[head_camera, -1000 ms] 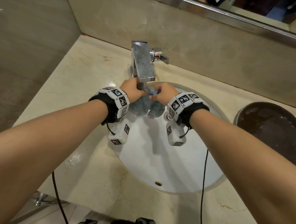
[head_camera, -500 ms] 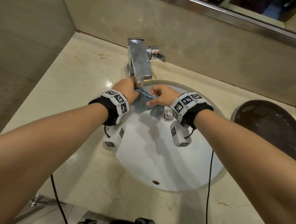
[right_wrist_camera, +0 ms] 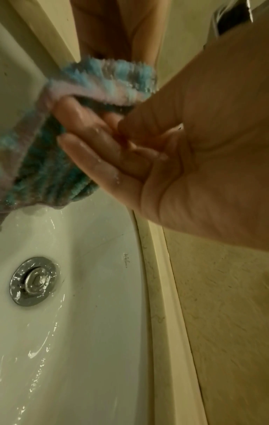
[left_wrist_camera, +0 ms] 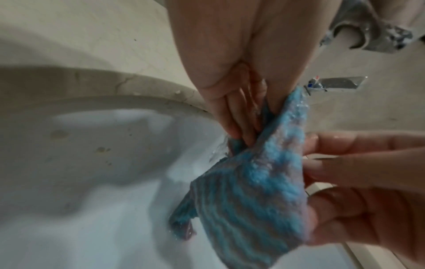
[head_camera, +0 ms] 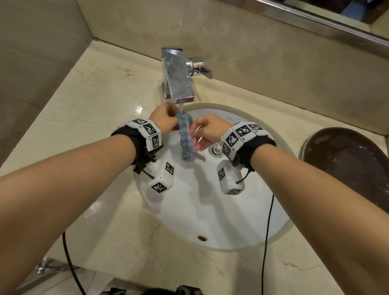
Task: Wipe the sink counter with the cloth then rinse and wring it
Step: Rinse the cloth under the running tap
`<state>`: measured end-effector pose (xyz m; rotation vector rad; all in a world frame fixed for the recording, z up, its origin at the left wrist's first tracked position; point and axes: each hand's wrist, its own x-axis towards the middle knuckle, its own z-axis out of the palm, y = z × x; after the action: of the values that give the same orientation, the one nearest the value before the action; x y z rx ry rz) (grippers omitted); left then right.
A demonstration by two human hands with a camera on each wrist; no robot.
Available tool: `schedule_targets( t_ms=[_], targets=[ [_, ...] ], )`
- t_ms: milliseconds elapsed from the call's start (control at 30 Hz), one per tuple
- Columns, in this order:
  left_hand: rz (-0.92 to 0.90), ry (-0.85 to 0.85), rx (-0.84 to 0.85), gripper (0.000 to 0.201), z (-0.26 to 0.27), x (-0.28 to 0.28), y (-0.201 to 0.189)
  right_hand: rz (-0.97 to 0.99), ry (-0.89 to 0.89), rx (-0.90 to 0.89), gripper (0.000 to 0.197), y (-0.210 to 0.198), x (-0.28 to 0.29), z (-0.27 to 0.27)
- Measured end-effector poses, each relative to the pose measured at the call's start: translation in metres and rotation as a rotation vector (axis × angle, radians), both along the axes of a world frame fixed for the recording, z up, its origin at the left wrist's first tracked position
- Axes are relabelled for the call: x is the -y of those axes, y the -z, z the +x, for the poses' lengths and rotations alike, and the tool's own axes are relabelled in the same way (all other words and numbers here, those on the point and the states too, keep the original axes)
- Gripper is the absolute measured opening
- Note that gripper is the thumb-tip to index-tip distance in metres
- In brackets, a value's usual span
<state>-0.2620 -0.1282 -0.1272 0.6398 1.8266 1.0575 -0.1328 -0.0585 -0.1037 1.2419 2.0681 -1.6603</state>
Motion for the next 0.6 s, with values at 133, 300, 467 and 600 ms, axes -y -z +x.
schedule_targets(
  t_ms=[133,300,467,600],
  targets=[
    [0.082,0.063,0.064,0.033,0.001,0.001,-0.006,0.294,0.115,0.025,0.026,0.007,-0.01,-0.007],
    [0.106,0.15,0.096,0.025,-0.001,0.005,-0.014,0.373,0.043,-0.054,0.04,0.008,-0.016,-0.011],
    [0.05,0.259,0.154,0.026,-0.011,0.013,-0.01,0.279,-0.124,0.022,0.029,0.008,-0.011,-0.018],
    [-0.019,0.186,0.169,0.037,-0.013,0.015,-0.008,0.218,-0.078,0.07,0.014,0.001,-0.015,-0.016]
  ],
)
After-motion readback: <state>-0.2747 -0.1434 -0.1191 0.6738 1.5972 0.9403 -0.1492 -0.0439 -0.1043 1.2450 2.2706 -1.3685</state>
